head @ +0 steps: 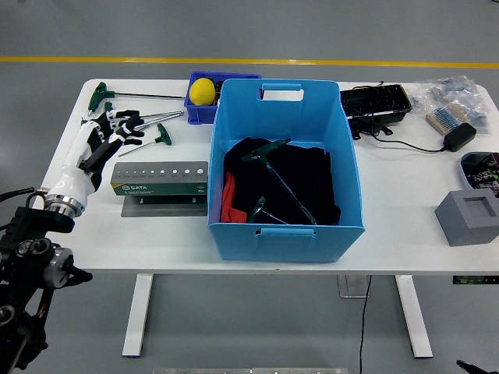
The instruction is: Lift tool from toolbox,place it in box,lift tool from toolbox,place it in box
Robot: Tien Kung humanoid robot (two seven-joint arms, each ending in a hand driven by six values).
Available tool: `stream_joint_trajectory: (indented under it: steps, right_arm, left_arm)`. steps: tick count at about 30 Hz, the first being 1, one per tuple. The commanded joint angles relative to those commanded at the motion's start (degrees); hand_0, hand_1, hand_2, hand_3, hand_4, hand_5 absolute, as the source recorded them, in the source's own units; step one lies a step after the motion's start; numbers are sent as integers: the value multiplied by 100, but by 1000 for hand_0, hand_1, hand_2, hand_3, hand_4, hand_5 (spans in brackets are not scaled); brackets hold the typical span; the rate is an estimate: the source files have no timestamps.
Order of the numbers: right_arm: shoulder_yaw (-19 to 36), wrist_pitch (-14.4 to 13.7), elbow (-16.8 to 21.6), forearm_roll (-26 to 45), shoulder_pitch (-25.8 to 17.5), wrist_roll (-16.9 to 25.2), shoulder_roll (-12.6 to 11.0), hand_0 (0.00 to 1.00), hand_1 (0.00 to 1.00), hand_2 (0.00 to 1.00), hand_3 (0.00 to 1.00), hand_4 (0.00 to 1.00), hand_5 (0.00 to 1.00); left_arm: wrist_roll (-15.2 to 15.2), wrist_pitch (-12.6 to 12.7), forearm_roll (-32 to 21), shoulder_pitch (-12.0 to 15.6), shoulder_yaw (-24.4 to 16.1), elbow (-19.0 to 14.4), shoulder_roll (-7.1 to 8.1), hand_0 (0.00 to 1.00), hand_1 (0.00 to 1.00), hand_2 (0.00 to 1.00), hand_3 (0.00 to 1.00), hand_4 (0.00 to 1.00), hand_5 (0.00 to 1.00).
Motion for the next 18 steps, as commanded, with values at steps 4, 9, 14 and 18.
stream_joint_trajectory:
  steps: [4, 9, 14, 18]
  right_arm:
    - [41, -4, -5, -57, -22, -13, 15, 619, 598, 665, 539, 780, 665]
    - [71, 1, -6, -123, -48, -24, 28, 620, 598, 664, 539, 775, 658]
    - [25, 1, 0, -60, -41, -17, 18, 619, 597, 664, 538, 775, 658]
    - [-120, -13, 1, 197, -16, 33, -18, 619, 597, 664, 538, 775, 659]
  left_arm:
    - [200, 97, -719, 373, -237, 130, 48, 401, 489, 579, 598, 911, 638]
    - [317, 107, -1391, 418, -430, 229, -47, 438, 508, 594, 604, 915, 659]
    - [210, -109, -1000, 160, -515, 270, -141, 466, 527, 609, 603, 895, 634]
    - [201, -252, -906, 59, -559, 240, -143, 472, 530, 618, 605, 886, 631]
